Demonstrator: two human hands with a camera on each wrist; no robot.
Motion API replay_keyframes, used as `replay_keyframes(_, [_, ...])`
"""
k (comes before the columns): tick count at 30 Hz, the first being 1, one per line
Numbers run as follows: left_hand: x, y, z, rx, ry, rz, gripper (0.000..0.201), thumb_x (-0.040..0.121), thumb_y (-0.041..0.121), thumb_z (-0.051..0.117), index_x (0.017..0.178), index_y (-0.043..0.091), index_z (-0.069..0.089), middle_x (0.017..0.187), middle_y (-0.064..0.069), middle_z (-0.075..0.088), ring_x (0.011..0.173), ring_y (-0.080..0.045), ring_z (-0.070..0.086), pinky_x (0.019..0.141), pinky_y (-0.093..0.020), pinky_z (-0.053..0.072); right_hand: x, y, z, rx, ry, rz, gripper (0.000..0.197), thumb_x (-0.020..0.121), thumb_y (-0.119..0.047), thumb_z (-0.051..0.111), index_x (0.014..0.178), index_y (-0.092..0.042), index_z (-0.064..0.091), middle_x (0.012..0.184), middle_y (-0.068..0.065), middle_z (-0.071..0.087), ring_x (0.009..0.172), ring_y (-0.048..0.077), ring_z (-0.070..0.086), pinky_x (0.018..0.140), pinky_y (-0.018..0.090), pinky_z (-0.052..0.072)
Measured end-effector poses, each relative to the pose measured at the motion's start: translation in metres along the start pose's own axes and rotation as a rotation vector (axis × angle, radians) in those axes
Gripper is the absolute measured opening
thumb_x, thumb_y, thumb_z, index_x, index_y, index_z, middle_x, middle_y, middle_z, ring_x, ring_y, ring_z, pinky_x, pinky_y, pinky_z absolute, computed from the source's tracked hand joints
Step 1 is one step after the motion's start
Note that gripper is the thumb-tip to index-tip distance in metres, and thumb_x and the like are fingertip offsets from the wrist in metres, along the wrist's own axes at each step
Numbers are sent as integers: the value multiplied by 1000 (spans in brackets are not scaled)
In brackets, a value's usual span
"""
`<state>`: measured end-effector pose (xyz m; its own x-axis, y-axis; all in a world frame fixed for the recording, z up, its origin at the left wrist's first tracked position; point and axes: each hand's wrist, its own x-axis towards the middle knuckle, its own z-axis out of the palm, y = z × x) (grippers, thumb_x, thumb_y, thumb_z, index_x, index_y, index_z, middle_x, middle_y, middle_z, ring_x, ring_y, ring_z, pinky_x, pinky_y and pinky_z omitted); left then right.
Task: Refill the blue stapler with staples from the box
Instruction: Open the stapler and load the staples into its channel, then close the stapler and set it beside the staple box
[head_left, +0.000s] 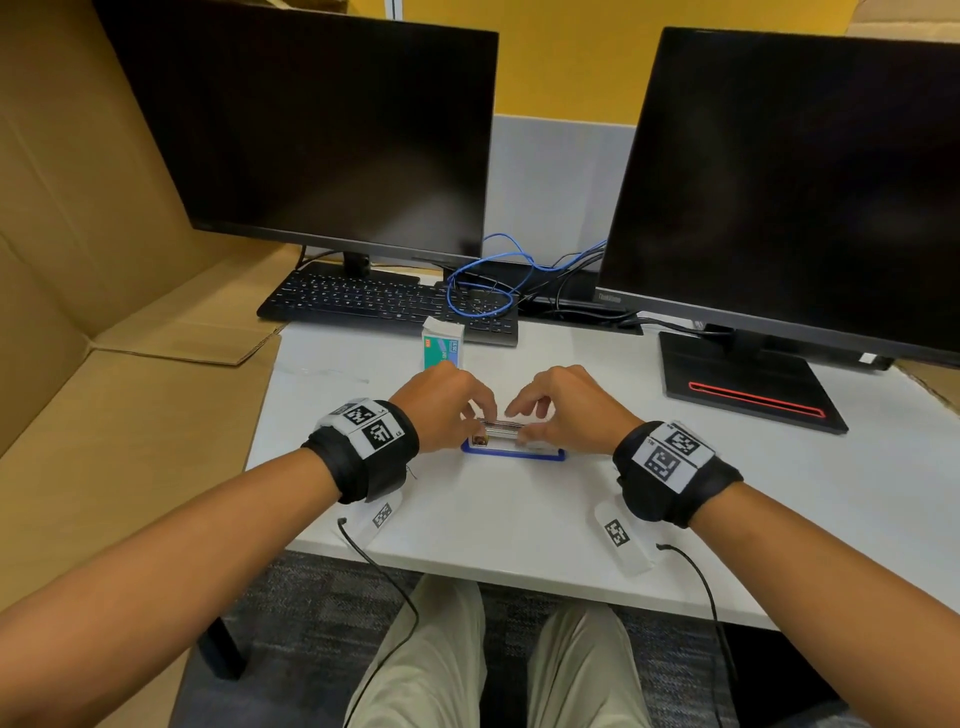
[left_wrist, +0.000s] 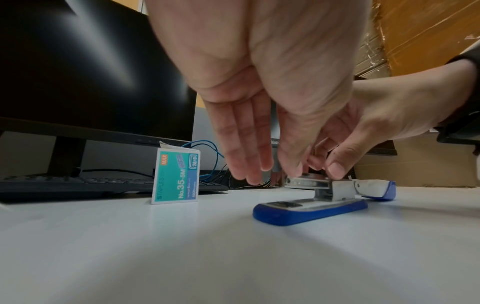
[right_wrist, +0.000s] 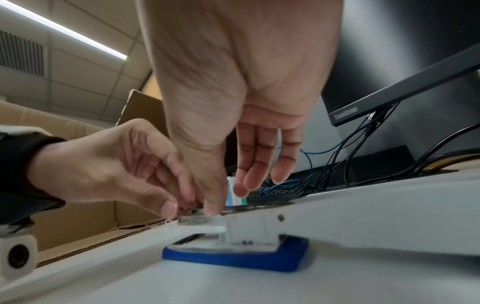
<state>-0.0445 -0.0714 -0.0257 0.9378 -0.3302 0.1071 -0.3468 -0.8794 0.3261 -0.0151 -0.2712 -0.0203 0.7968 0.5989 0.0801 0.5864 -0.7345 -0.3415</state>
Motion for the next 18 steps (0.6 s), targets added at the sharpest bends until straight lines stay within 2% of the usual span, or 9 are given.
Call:
replay_keyframes(3, [0,-1,0,54,-46,52,23,82,23,70,104,29,74,106,7,74,89,-10,67,79,-32,57,-9,16,-7,-36,-5,61,31,77,-33,80,107,-27,75,96,-7,71,84,12,62,79,32,55])
replay_keyframes(6, [0,-5,2,88,-76,69,28,84,25,69,112,28,72,116,8,71,97,-13,66,82,-31,56,-22,32,-16,-103,-66,123,37,76,-36,79,111,-28,71,96,-9,68,89,13,60,81,36,55])
replay_keyframes(8, [1,-7,3,79,-77,65,28,85,22,68,112,26,72,113,5,72,94,-14,67,82,-32,57,-30,42,-21,-165,-132,171,39,75,-35,78,112,-28,70,97,-9,66,92,14,59,82,37,55])
replay_keyframes(11, [1,-9,2,60,-71,57,27,86,17,65,111,24,74,107,1,76,87,-15,69,82,-33,58,-43,56,-26,-229,-207,253,30,74,-30,76,104,-29,73,97,-8,68,90,14,59,79,35,56])
replay_keyframes(15, [1,-6,3,37,-54,56,23,86,15,64,106,18,76,99,1,78,82,-15,71,83,-32,58,-52,70,-34,-273,-206,317,23,74,-37,76,95,-30,72,94,-9,65,85,13,57,78,36,56])
replay_keyframes(18, [3,-3,4,23,-53,50,20,86,14,64,102,15,77,96,-1,78,81,-15,71,84,-30,57,-54,72,-39,-258,-219,303,21,75,-36,76,94,-29,71,93,-8,66,89,15,58,81,39,55])
